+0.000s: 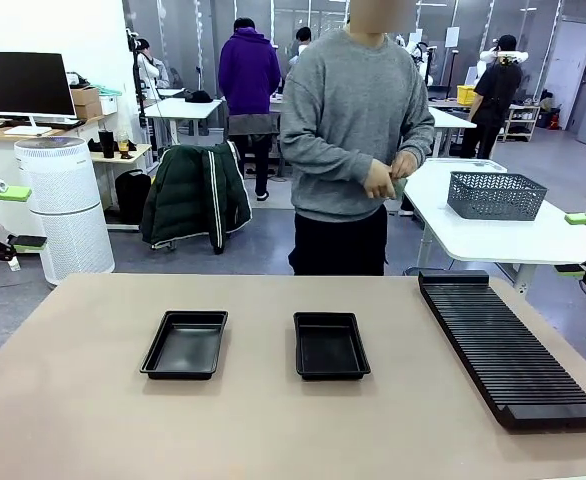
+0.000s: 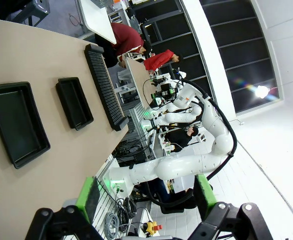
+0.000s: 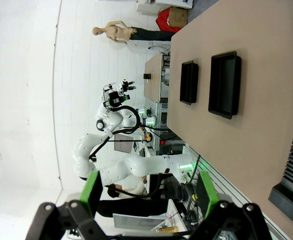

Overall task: Inspect and transfer BCBs to ESD trays.
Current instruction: Pick up the Blank PCB from the PCB Rack and place it in the left ESD tray.

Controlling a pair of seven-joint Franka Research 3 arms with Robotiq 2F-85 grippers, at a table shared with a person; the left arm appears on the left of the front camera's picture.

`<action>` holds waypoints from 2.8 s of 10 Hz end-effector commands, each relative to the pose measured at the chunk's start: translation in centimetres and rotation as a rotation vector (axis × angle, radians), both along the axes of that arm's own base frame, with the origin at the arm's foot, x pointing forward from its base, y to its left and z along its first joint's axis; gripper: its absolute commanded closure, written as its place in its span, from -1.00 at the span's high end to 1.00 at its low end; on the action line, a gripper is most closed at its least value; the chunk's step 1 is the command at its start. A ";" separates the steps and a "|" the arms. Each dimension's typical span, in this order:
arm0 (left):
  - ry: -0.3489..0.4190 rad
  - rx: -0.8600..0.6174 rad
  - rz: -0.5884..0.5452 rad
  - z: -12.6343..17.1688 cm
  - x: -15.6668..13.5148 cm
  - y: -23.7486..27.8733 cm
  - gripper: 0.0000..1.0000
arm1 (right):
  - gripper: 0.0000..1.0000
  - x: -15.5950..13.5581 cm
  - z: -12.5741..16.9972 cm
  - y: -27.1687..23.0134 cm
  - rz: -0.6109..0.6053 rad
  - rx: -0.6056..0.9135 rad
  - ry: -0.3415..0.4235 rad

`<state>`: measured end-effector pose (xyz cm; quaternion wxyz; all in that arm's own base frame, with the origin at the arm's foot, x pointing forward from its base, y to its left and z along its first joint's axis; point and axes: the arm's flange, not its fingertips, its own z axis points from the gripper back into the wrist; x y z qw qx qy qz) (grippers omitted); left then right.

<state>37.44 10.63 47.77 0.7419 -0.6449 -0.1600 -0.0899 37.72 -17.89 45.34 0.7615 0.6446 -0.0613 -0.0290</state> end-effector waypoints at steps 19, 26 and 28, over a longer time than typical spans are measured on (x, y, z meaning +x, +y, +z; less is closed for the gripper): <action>-0.001 0.000 0.001 0.0 0.0 0.0 1.00 | 1.00 0.1 -0.1 0.1 0.004 -0.001 -0.009; -0.001 0.000 0.001 0.0 0.0 0.0 1.00 | 1.00 0.1 -0.1 0.1 0.004 -0.001 -0.009; -0.001 0.000 0.001 0.0 0.0 0.0 1.00 | 1.00 0.1 -0.1 0.1 0.004 -0.001 -0.009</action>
